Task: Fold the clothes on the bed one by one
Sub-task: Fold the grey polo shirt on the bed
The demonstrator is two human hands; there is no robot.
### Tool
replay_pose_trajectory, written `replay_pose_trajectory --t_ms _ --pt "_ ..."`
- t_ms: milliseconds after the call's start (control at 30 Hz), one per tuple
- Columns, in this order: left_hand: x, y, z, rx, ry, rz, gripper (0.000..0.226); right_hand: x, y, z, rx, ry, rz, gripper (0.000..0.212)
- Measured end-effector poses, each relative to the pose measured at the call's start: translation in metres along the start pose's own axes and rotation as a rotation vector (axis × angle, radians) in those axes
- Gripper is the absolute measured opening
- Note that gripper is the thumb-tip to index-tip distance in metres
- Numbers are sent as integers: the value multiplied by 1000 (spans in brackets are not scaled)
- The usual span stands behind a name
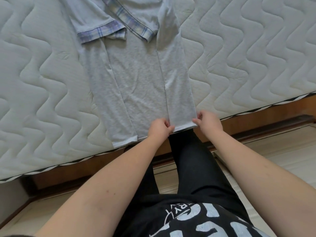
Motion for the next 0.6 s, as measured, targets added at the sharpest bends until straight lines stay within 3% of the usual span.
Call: replay_pose_trajectory --t_ms 167,333,600 --pt "5 -7 -3 -79 178 -2 16 1 -3 -5 -52 -80 -53 20" --pt "5 -7 -6 -80 89 57 22 0 -2 18 42 -119 -20 32" --pt "-2 -5 -7 -26 -100 63 13 0 10 3 15 -64 85 14"
Point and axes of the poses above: each hand's wrist, its own y-axis towards the middle knuckle, its own x-axis out of the back of the hand, z = x × y, the point moved 8 cm from there along y, towards the middle knuckle, and after that the axes turned 6 degrees about -y, right-handed, at the moved point
